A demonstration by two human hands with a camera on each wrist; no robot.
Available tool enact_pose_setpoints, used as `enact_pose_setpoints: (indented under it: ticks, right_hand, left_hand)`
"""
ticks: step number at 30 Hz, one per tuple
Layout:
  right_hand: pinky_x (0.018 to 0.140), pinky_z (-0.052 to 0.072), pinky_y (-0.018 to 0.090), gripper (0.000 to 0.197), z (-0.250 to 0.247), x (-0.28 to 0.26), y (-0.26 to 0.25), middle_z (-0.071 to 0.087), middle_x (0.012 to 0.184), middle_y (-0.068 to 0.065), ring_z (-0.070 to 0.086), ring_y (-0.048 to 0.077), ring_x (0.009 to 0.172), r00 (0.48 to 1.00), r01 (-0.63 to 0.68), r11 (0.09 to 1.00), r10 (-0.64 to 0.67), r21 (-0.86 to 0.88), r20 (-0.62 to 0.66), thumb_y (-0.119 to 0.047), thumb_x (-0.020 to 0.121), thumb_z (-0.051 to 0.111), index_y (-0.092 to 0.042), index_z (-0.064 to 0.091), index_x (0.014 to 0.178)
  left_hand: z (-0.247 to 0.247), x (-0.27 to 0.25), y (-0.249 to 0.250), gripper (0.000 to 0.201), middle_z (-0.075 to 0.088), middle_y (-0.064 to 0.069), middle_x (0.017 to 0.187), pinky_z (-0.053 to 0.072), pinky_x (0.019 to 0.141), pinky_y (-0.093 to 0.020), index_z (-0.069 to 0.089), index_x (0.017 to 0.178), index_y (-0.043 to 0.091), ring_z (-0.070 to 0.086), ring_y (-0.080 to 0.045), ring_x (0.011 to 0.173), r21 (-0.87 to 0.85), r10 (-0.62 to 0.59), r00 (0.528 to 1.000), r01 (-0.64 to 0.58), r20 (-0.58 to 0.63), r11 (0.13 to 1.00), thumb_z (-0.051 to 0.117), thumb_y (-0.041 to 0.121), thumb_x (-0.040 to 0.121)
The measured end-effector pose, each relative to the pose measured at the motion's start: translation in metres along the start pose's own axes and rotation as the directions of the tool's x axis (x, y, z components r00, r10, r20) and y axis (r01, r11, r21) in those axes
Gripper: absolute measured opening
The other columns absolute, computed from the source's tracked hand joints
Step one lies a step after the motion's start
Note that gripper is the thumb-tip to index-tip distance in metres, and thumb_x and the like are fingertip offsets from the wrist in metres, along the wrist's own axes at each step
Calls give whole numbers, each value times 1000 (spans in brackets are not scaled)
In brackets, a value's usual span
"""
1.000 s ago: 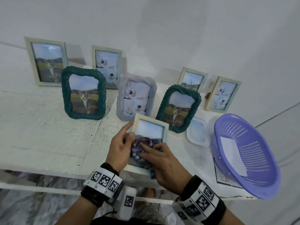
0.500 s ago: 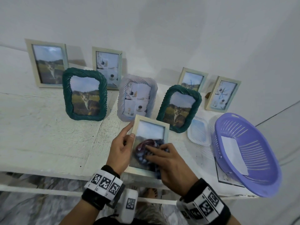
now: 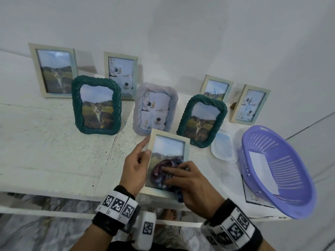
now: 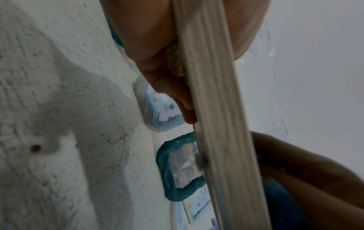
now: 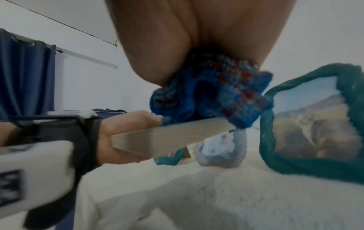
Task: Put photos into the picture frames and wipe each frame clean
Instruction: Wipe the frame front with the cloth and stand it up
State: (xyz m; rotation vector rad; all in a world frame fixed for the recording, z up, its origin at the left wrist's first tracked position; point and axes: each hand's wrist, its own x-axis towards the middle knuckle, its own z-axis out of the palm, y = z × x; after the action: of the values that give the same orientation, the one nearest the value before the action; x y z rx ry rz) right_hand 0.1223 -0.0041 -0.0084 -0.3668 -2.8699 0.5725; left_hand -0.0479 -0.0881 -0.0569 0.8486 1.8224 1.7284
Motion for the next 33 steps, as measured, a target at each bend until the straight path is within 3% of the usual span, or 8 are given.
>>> enact_pose_setpoints:
  ticks: [7, 11, 13, 18, 23, 27, 30, 33]
  right_hand:
    - [88, 34, 26, 54, 0, 29, 5, 59, 131, 12, 39, 24, 96, 976, -139, 982, 115, -124, -185, -9, 76, 34, -12, 66, 119]
    - [86, 41, 27, 52, 5, 3, -5, 59, 133, 5, 44, 24, 97, 998, -35, 995, 29, -94, -64, 3, 71, 53, -19, 68, 116]
    - [85, 44, 28, 51, 3, -8, -8, 60, 132, 1, 42, 21, 99, 1000, -29, 995, 28, -95, -9, 2, 69, 55, -23, 70, 111]
    - [82, 37, 24, 40, -12, -16, -18, 70, 110, -1, 41, 15, 90, 999, -19, 976, 25, -218, 23, -16, 69, 39, -22, 75, 84]
    - [73, 49, 38, 34, -11, -21, -17, 68, 100, -3, 51, 26, 86, 981, -128, 948, 164, -290, 104, -20, 70, 35, -21, 68, 79]
    - [75, 42, 29, 36, -28, -31, -5, 66, 108, -10, 47, 17, 85, 986, -163, 976, 155, -145, -65, -9, 69, 44, -23, 69, 91]
    - [79, 43, 27, 38, -36, -48, 25, 66, 117, -9, 53, 19, 90, 921, -323, 946, 305, -38, -240, -5, 75, 52, -22, 70, 105]
    - [67, 46, 29, 37, -38, -55, 56, 68, 94, -11, 54, 19, 69, 848, -455, 890, 434, 2, -305, -10, 79, 46, -22, 64, 108]
  left_hand:
    - [1, 3, 8, 37, 30, 9, 50, 27, 46, -19, 54, 131, 34, 26, -8, 47, -17, 3, 1000, -3, 8, 1000, 46, 15, 101]
    - [-5, 2, 3, 37, 31, 1, 55, 31, 52, -22, 54, 133, 34, 29, -14, 51, -33, -44, 999, 44, -11, 998, 45, 16, 101]
    - [-4, -1, 3, 39, 25, 10, 52, 28, 48, -18, 53, 135, 31, 24, -8, 48, -30, -55, 998, 54, -18, 998, 44, 14, 101]
    - [-2, -4, 5, 40, 22, 12, 48, 25, 43, -11, 49, 138, 26, 20, -5, 43, -31, -64, 998, 64, 7, 997, 43, 11, 102]
    - [5, -4, 3, 40, 23, 11, 48, 26, 45, -13, 48, 139, 27, 22, -5, 44, 3, -49, 998, 49, 40, 999, 44, 13, 101]
    - [6, -5, 1, 41, 27, 10, 48, 27, 46, -13, 48, 139, 26, 24, -5, 45, 1, -45, 999, 45, 26, 999, 44, 13, 101]
    - [0, 1, 2, 40, 28, 12, 48, 29, 48, -9, 49, 137, 27, 26, -4, 44, -6, -65, 998, 65, -20, 998, 42, 11, 101]
    - [-5, 4, 4, 41, 27, 13, 46, 32, 51, -6, 49, 136, 27, 26, -3, 42, -2, -76, 997, 76, -32, 997, 41, 8, 101]
